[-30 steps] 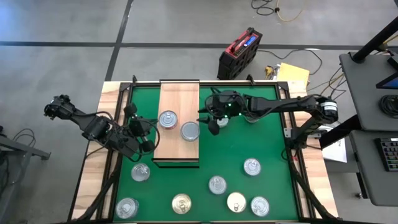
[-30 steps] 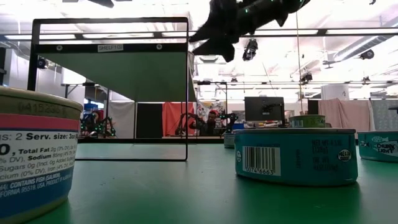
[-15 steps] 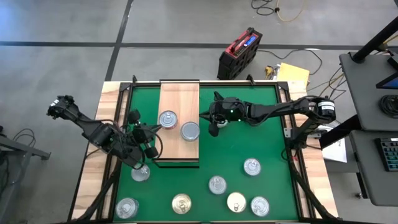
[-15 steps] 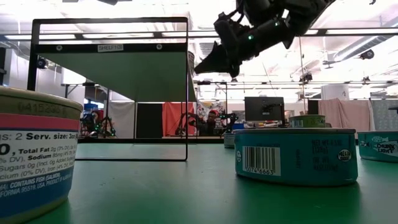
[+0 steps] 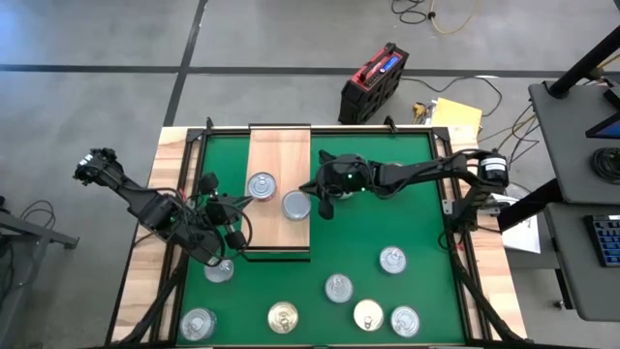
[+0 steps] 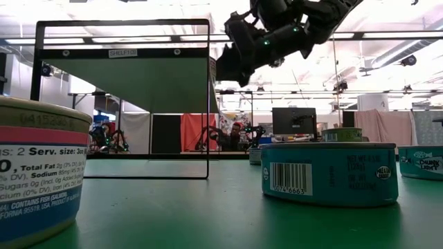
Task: Stack canned seafood by type on shelf
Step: Put the green and white tuna can on the shelf
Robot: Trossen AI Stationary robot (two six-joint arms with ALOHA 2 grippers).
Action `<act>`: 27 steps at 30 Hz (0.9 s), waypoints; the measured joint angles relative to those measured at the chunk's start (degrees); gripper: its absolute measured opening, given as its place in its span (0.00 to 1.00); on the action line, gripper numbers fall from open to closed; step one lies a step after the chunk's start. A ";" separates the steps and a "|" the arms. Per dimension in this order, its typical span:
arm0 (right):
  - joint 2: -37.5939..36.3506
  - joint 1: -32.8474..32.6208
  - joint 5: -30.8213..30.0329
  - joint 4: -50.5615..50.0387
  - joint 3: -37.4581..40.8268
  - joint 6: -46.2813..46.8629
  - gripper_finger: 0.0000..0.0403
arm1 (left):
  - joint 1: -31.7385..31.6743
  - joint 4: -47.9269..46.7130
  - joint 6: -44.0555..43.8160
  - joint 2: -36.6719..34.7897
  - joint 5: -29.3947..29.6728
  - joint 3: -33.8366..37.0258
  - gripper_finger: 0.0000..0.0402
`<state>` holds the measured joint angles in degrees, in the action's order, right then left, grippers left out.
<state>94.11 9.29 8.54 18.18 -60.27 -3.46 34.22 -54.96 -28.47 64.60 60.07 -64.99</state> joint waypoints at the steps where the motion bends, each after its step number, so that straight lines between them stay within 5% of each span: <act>1: 0.09 -0.24 0.59 -0.45 -0.28 -0.23 0.02 | 0.00 0.00 0.02 0.00 -0.02 0.00 0.00; 15: 0.63 -4.54 0.27 -1.23 -1.33 -0.86 0.02 | 0.00 0.10 -0.42 0.02 -0.16 -0.02 0.00; 20: 0.00 -5.69 -8.71 -1.76 -1.33 0.26 0.02 | 0.00 0.11 -0.57 0.02 -0.17 -0.02 0.00; 27: -4.05 -5.95 -10.10 -4.49 -1.37 0.87 0.02 | 0.01 0.15 -1.30 0.02 -0.20 -0.02 0.00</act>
<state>90.06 3.34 -1.56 13.70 -61.65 -2.59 34.23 -54.81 -29.77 64.62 59.88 -65.01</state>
